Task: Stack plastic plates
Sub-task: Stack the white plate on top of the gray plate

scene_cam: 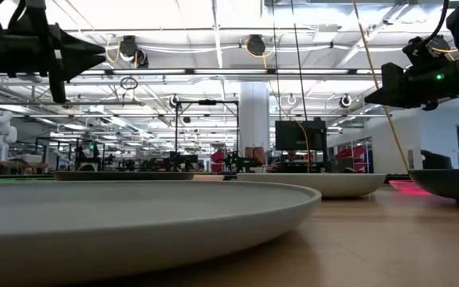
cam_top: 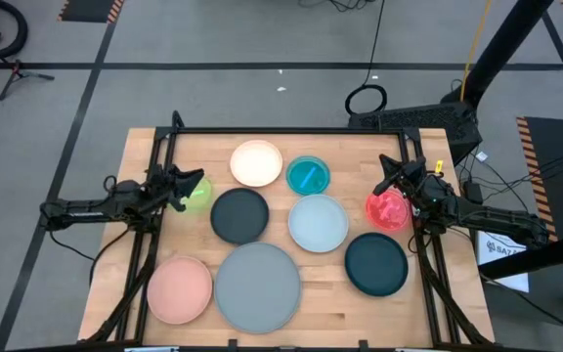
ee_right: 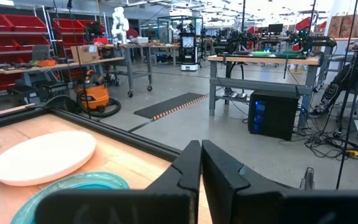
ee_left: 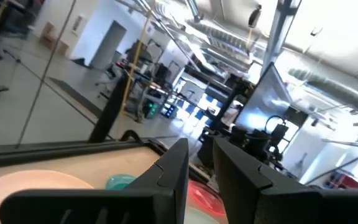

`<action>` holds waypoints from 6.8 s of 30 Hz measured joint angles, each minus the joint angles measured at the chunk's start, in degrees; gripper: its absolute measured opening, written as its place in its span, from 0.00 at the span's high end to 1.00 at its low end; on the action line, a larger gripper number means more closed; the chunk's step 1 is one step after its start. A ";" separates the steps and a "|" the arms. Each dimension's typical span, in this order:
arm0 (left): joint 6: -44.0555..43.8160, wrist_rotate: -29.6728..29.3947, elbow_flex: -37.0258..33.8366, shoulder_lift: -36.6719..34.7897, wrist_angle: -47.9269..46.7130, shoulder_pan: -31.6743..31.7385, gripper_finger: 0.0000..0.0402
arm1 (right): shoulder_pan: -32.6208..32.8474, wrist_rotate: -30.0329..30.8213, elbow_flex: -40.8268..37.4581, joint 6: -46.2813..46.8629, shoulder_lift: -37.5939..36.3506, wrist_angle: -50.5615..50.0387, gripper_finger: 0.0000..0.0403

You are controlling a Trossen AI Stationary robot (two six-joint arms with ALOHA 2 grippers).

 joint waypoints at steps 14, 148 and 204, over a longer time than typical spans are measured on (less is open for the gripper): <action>0.57 0.12 0.00 -0.01 2.19 -5.17 0.80 | 0.59 -37.62 0.04 17.95 2.69 18.76 0.97; 14.20 -11.53 10.49 0.01 -15.06 -5.29 0.80 | 2.70 -32.70 58.62 30.40 73.18 -49.33 0.96; 12.93 -11.53 10.45 -0.01 -15.06 -5.27 0.80 | 22.49 -46.55 81.00 40.88 105.33 -38.49 0.97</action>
